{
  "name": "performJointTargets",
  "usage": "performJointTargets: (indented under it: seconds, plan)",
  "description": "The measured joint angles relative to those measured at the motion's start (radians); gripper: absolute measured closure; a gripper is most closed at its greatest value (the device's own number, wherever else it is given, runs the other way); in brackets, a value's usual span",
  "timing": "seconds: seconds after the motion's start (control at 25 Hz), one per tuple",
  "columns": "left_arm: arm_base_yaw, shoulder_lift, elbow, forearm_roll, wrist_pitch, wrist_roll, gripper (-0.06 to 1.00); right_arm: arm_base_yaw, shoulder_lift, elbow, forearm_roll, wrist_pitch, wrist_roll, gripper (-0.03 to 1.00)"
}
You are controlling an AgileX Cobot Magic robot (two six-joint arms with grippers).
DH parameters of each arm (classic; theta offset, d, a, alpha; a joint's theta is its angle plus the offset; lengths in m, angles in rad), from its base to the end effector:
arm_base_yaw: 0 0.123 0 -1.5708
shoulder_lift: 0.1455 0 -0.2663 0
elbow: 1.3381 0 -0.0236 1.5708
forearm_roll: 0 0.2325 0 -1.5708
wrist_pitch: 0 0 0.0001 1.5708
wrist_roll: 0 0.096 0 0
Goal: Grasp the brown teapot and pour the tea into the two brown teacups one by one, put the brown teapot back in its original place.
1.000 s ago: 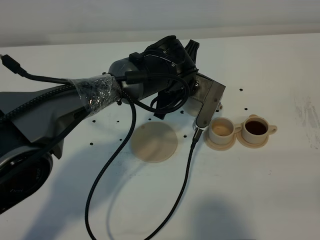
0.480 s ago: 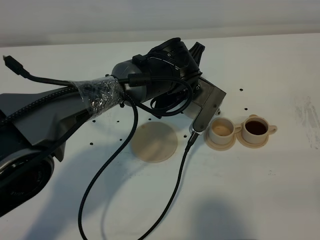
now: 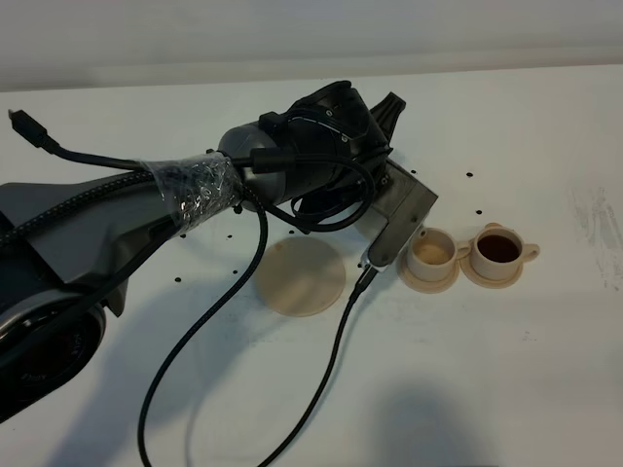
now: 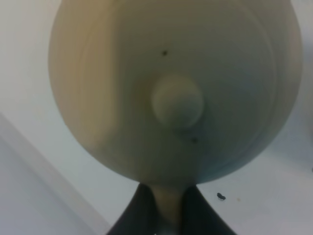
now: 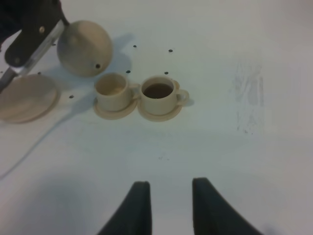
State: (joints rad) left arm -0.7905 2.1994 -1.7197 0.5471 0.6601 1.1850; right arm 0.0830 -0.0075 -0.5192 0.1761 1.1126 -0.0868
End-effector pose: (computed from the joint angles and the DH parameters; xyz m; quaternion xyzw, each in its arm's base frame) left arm 0.3459 -0.3059 0.1708 0.8671 0.3756 0.2590 0.1998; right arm -0.0051 0.0147 0.2679 -0.0794 0.8527 0.0867 0.5089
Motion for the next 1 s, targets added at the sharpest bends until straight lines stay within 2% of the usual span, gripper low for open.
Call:
performJointTargets:
  seconds: [0.44, 0.56, 0.8, 1.0]
  plan:
    - [-0.008, 0.004, 0.008, 0.038, -0.034, 0.015, 0.86, 0.0, 0.0, 0.0, 0.0, 0.0, -0.001, 0.76]
    - [-0.014, 0.012, 0.008, 0.073, -0.04, 0.005, 0.86, 0.0, 0.0, 0.0, 0.0, 0.0, -0.001, 0.76]
    - [-0.028, 0.022, 0.008, 0.192, -0.061, -0.068, 0.86, 0.0, 0.0, 0.0, 0.0, 0.0, -0.001, 0.76]
    - [-0.04, 0.022, 0.008, 0.207, -0.081, -0.08, 0.86, 0.0, 0.0, 0.0, 0.0, 0.0, 0.0, 0.76]
